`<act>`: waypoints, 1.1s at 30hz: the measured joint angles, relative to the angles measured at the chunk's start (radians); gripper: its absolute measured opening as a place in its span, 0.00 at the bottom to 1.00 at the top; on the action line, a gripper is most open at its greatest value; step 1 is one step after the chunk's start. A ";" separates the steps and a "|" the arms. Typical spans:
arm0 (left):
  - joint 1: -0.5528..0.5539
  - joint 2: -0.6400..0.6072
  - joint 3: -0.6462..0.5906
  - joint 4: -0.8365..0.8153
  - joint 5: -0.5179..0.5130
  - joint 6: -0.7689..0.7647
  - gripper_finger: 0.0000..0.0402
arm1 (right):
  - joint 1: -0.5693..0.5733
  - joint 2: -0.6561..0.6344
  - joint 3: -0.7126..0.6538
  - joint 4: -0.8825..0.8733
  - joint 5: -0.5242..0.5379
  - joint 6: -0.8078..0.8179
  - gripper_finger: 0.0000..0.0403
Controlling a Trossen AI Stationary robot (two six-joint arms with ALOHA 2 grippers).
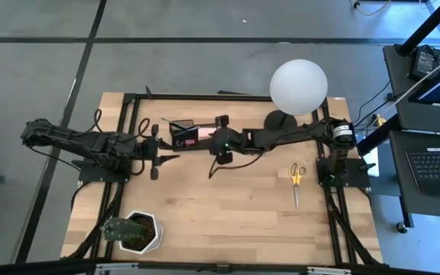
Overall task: Pick and place office supplies into organizer
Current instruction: Put the pink sticky notes into the desk organizer
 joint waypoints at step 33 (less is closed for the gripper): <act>0.000 0.024 -0.017 -0.030 -0.044 0.001 0.24 | -0.129 0.193 0.001 0.144 -0.141 -0.028 0.04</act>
